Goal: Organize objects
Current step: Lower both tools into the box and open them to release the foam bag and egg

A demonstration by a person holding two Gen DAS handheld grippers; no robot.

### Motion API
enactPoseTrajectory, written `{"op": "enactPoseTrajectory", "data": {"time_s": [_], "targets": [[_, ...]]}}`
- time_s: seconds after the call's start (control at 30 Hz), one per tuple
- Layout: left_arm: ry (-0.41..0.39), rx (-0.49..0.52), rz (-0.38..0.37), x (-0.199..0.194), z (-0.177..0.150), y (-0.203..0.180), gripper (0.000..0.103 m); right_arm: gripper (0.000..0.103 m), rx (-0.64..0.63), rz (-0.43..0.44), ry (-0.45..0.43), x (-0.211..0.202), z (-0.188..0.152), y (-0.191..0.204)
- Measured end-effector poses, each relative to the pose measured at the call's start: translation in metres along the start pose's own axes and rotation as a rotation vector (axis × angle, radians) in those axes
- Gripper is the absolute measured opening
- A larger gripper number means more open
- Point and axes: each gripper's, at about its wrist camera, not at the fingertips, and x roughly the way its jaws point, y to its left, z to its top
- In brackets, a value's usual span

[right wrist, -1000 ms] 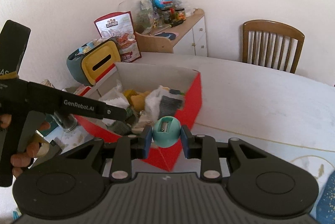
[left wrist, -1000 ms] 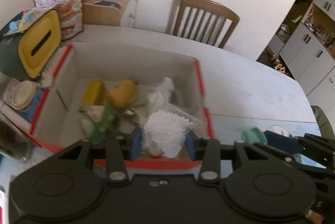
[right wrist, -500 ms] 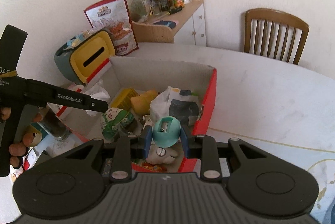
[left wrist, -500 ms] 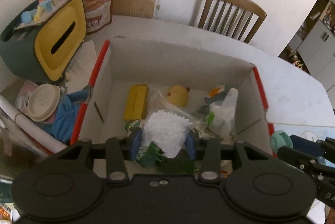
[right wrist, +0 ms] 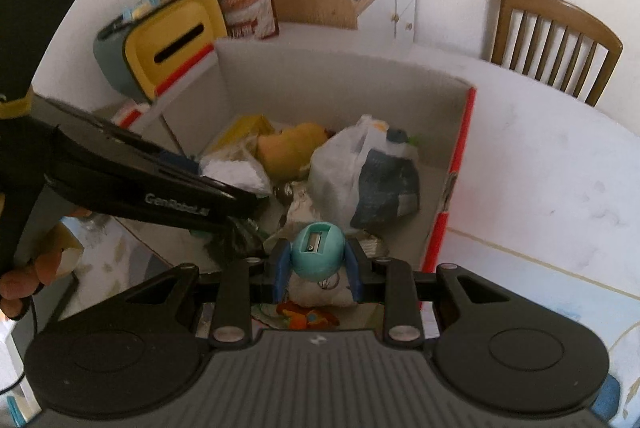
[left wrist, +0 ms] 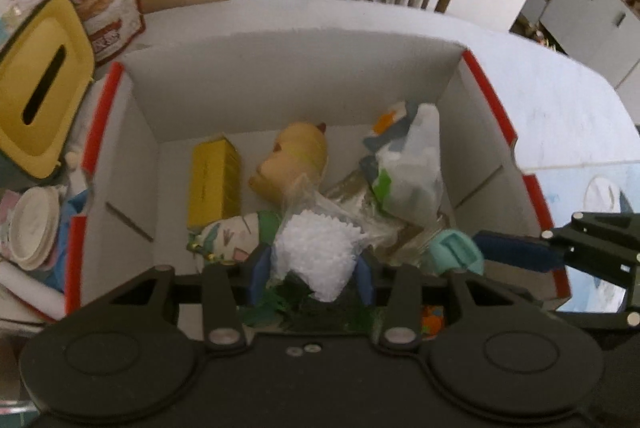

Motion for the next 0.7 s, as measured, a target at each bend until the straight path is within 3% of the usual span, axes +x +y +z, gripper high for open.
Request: {"op": "enactPoseTrajectory", "data": {"time_s": [0.7], "targets": [[0.067, 0.021, -0.040, 0.027, -0.002, 0.006, 0.044, 0.029, -0.030, -0.036, 0.008, 0.001, 0.000, 0.003]]}}
